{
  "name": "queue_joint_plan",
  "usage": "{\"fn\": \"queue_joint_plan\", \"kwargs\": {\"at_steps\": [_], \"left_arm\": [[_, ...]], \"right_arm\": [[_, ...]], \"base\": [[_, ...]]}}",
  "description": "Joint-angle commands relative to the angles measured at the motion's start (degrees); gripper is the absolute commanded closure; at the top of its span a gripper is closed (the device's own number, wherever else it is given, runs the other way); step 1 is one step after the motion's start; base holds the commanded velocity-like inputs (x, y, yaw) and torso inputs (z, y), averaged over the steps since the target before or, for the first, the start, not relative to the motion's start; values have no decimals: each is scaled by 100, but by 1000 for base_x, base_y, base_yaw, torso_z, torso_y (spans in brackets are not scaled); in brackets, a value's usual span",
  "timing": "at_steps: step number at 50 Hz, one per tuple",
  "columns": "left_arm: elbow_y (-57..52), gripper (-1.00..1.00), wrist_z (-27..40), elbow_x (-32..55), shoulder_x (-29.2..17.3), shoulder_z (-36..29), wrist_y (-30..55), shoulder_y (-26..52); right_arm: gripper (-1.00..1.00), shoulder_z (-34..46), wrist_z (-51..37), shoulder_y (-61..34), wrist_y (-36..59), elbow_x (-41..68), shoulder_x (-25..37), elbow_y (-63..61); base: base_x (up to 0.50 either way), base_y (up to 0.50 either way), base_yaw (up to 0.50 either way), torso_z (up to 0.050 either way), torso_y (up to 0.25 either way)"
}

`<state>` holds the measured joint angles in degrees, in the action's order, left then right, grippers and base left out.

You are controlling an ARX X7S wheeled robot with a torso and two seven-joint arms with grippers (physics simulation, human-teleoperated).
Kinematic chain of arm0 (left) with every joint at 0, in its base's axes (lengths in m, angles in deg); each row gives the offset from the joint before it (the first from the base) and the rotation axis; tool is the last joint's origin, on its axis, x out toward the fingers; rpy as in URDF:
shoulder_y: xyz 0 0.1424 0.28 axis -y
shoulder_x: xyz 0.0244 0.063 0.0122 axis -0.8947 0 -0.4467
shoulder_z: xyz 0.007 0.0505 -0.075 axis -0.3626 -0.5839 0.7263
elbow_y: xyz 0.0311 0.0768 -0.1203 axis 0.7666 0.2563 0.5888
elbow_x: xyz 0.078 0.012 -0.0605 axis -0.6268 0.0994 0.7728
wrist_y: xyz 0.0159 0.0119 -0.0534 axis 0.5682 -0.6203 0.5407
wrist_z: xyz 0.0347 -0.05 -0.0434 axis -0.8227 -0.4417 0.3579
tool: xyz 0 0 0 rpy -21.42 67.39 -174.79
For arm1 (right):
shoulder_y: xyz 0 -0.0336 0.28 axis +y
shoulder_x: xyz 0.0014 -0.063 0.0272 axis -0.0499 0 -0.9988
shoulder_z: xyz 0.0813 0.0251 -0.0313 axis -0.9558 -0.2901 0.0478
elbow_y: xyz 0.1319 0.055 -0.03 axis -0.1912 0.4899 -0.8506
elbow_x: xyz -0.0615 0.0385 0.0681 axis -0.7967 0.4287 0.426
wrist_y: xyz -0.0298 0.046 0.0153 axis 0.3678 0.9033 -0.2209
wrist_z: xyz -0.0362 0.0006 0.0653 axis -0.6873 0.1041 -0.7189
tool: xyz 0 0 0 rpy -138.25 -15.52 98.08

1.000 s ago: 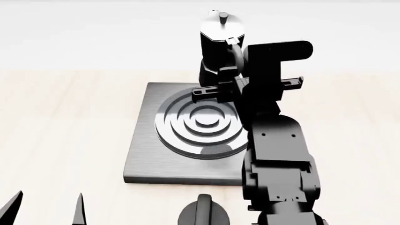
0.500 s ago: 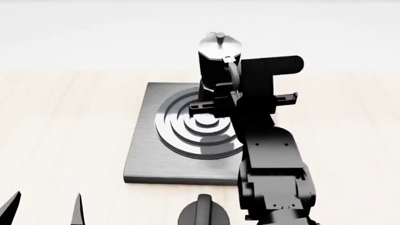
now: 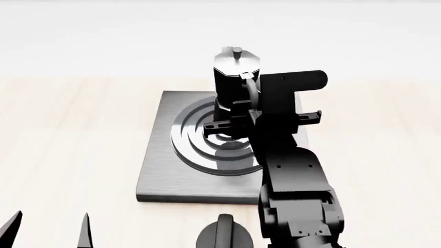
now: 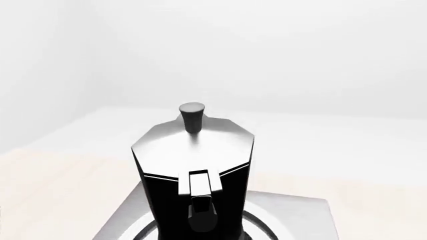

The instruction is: Put the moka pot on the stove.

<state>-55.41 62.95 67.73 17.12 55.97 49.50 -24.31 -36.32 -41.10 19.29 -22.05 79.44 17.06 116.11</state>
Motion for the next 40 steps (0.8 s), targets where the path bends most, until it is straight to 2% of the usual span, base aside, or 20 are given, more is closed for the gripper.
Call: {"fn": "queue_joint_plan", "kwargs": {"at_steps": [1, 15, 26, 40], "left_arm": [[-118, -100, -59, 110, -5, 59, -109, -26], [-134, -100, -38, 138, -29, 57, -111, -26], [-116, -100, -22, 139, -34, 37, -128, -23], [-139, -100, -7, 160, -55, 26, -120, -12]], "right_arm": [[100, 79, -3, -45, -23, 108, -19, -1], [100, 212, -37, 2, -11, 246, -19, -1], [100, -70, -48, 52, 57, -28, -19, -1], [100, -63, -42, 77, 62, -29, -19, -1]], "base": [[0, 0, 0, 0, 0], [0, 0, 0, 0, 1], [0, 0, 0, 1, 1], [0, 0, 0, 0, 1]]}}
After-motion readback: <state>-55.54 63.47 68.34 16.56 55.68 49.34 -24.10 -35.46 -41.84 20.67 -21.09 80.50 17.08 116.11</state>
